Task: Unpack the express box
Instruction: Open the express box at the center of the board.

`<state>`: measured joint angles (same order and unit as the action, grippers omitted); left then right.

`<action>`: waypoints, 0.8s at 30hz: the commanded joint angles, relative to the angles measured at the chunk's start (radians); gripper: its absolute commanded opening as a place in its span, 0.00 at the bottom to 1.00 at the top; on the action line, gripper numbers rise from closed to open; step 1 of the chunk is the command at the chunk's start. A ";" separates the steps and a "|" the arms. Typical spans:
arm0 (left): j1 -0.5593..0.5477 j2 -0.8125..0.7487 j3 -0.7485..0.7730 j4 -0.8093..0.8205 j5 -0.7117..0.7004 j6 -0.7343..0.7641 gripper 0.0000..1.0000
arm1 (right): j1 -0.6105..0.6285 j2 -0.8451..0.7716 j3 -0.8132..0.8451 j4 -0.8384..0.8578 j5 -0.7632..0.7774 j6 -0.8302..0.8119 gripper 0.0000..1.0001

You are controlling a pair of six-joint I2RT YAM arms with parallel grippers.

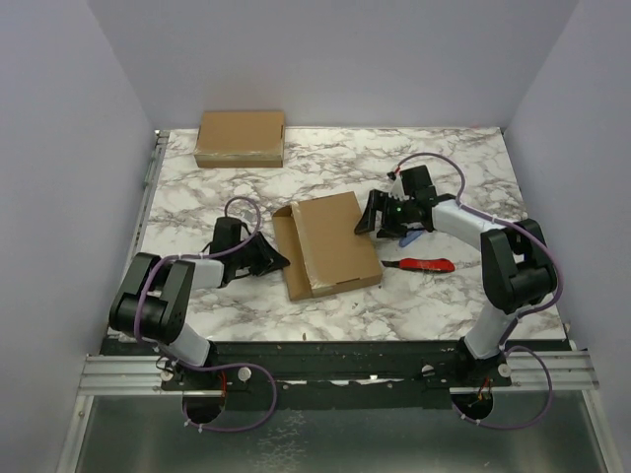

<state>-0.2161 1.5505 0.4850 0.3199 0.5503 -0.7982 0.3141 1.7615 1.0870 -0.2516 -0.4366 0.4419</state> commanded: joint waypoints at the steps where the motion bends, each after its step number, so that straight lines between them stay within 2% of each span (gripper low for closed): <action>1: -0.009 -0.028 -0.008 -0.010 -0.036 0.027 0.11 | 0.009 -0.017 0.004 -0.022 0.037 -0.013 0.82; 4: -0.009 -0.124 0.053 -0.185 -0.093 0.112 0.00 | 0.041 -0.042 0.053 -0.124 0.213 -0.064 0.85; 10: -0.009 -0.295 0.262 -0.559 -0.173 0.292 0.00 | 0.169 -0.061 0.214 -0.372 0.699 -0.100 0.94; 13: -0.009 -0.318 0.375 -0.708 -0.155 0.347 0.00 | 0.242 -0.074 0.310 -0.460 0.816 -0.077 0.99; 15: -0.008 -0.331 0.439 -0.785 -0.152 0.374 0.00 | 0.284 -0.085 0.384 -0.496 0.815 -0.053 1.00; 18: -0.008 -0.342 0.536 -0.885 -0.172 0.402 0.00 | 0.315 -0.115 0.453 -0.497 0.678 -0.011 1.00; 21: -0.008 -0.336 0.630 -0.972 -0.180 0.433 0.00 | 0.348 -0.161 0.457 -0.401 0.484 0.036 1.00; 24: -0.009 -0.329 0.702 -1.047 -0.191 0.459 0.00 | 0.393 -0.197 0.402 -0.211 0.347 0.093 1.00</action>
<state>-0.2283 1.2289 1.0851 -0.5598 0.3931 -0.4145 0.6640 1.6176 1.5196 -0.6411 0.1242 0.4469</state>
